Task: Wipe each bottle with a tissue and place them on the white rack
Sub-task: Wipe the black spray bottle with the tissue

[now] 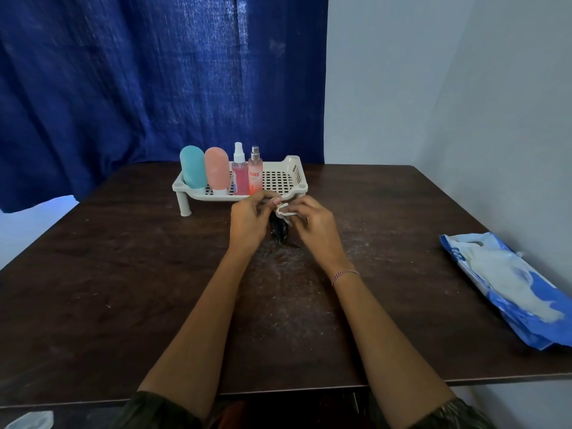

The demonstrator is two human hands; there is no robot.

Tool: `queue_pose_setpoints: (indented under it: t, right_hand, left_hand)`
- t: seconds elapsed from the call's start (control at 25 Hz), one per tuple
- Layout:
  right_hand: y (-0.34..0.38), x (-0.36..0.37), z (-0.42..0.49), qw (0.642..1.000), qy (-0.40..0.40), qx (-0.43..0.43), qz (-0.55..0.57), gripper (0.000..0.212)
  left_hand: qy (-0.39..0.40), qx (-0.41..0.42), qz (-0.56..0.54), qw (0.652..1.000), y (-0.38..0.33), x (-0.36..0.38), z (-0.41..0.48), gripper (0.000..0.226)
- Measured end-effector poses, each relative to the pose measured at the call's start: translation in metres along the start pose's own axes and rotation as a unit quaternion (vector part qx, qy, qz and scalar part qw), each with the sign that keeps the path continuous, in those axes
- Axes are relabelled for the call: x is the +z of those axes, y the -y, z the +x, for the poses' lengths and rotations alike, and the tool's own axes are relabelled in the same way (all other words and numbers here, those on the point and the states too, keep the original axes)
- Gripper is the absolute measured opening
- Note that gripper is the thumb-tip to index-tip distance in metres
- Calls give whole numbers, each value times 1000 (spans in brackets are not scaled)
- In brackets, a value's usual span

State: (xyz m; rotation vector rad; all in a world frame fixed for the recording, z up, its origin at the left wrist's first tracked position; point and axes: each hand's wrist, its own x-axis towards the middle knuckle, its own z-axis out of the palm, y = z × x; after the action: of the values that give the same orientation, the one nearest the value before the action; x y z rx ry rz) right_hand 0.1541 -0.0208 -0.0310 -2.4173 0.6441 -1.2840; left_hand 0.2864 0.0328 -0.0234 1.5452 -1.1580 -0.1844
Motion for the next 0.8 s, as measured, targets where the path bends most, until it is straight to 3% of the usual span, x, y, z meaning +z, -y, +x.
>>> queue_pose_setpoints:
  t: [0.28,0.52,0.64,0.8]
  right_hand:
    - [-5,2,-5,999,25,-32,-16,15]
    - [3,6,-5,999,-13,-19,-30,27]
    - [6,9,-6,996,-10,-58,-67,22]
    - [5,6,-6,997,-37,-43,-61,17]
  left_hand:
    - [-15,-33,-44,998,5,0,-1,21]
    - [-1,-55,-65,996,3,3,-2,27]
    - [-14,-59,-67,996,2,1,-2,29]
    - [-14,-68,-76,995,1,2,-1,26]
